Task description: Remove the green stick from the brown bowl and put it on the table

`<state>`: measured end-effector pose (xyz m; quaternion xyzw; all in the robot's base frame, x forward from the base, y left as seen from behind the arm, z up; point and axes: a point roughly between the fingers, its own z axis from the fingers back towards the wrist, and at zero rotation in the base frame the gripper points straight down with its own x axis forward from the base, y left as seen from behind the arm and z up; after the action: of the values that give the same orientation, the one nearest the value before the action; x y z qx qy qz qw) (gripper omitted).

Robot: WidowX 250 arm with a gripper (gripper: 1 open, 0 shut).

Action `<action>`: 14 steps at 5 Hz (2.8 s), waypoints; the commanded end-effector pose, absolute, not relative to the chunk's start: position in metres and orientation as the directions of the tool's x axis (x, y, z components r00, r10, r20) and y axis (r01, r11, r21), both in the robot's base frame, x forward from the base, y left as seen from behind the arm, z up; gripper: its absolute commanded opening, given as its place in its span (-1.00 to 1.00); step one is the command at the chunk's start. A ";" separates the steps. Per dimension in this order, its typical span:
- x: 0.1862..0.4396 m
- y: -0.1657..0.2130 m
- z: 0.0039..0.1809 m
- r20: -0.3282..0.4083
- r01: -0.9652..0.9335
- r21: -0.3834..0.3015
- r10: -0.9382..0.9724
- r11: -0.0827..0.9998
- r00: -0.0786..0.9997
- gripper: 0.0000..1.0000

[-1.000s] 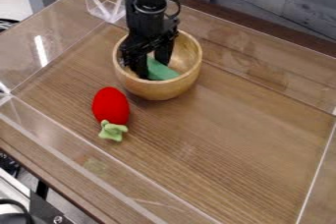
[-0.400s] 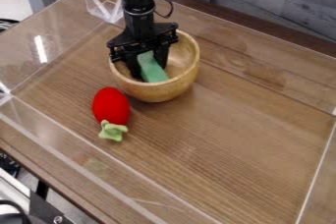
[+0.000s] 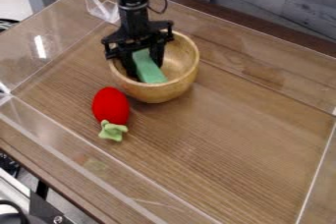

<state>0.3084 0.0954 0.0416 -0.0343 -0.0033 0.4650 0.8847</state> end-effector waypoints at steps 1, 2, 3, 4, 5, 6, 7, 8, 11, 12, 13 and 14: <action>0.324 0.105 0.099 0.021 -0.795 -0.140 0.805 0.590 0.593 -1.00; 0.331 0.110 0.140 -0.013 -0.780 -0.182 0.791 0.599 0.611 -1.00; 0.328 0.094 0.156 -0.027 -0.766 -0.201 0.779 0.610 0.627 -1.00; 0.322 0.073 0.162 -0.030 -0.746 -0.205 0.758 0.633 0.651 -1.00; 0.314 0.045 0.154 -0.025 -0.722 -0.197 0.732 0.664 0.680 -1.00; 0.311 0.013 0.138 -0.004 -0.689 -0.179 0.699 0.703 0.715 -1.00; 0.306 -0.008 0.119 0.012 -0.655 -0.161 0.665 0.739 0.747 -1.00; 0.292 -0.021 0.103 0.024 -0.564 -0.148 0.573 0.812 0.819 -1.00; 0.265 -0.017 0.087 0.033 -0.402 -0.126 0.409 0.907 0.912 -1.00; 0.266 -0.018 0.073 0.031 -0.342 -0.121 0.348 0.932 0.937 -1.00; 0.268 -0.020 0.059 0.029 -0.290 -0.114 0.294 0.950 0.955 -1.00; 0.262 -0.024 0.049 0.028 -0.294 -0.110 0.299 0.950 0.954 -1.00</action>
<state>0.2572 -0.0229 0.0427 -0.0498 -0.0091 0.1518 0.9871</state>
